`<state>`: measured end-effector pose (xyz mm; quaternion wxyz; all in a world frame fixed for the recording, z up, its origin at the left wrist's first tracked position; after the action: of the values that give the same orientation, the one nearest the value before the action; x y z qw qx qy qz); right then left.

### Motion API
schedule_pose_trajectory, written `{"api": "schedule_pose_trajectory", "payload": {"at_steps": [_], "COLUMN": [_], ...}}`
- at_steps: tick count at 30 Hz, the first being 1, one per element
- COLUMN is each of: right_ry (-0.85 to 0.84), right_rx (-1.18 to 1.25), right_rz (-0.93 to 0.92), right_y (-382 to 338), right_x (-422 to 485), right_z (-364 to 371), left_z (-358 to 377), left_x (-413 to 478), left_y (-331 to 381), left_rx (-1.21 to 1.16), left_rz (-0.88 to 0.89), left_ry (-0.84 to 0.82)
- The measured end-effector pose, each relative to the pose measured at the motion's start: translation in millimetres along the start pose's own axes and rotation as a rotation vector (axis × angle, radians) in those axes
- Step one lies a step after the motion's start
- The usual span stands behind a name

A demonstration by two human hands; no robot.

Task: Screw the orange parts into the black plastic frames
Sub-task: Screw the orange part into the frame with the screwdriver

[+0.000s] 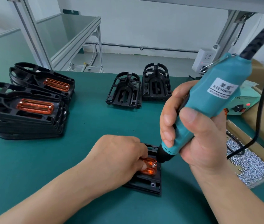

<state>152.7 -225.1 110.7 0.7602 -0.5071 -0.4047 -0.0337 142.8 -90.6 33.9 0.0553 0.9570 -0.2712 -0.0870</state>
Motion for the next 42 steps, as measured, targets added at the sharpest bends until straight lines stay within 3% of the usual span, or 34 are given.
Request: {"api": "schedule_pose_trajectory", "payload": {"at_steps": [18,29,34,42], "right_ry": [-0.096,-0.021,-0.004,-0.034], "right_rx": [-0.069,-0.1,-0.014,-0.109], "right_rz": [0.059,0.108,0.07,0.002], "right_y": [8.1,14.2,9.0,-1.4], "right_x": [4.7,2.0,0.3,-0.3], "right_z": [14.9,5.5,-2.2,7.8], "left_z": [3.6,4.6,2.5,-0.6], "left_x": [2.4,2.0,0.6,-0.6], "left_y": [0.1,0.2,0.1,2.9], "left_rx": [-0.055,-0.051,-0.058,-0.048], "left_rz": [-0.03,-0.026,-0.022,-0.018], "left_ry": [-0.048,-0.035,-0.027,-0.039]}}
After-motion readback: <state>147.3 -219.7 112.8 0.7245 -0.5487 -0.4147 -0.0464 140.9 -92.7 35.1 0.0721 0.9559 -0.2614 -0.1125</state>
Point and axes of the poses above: each hand's wrist, its own x-axis towards the middle knuckle, its own z-axis out of the palm, y = z × x, the point moved 7 cm from there along x, towards the middle knuckle, and after that the axes turned 10 degrees about -y, right-handed, at the moved point
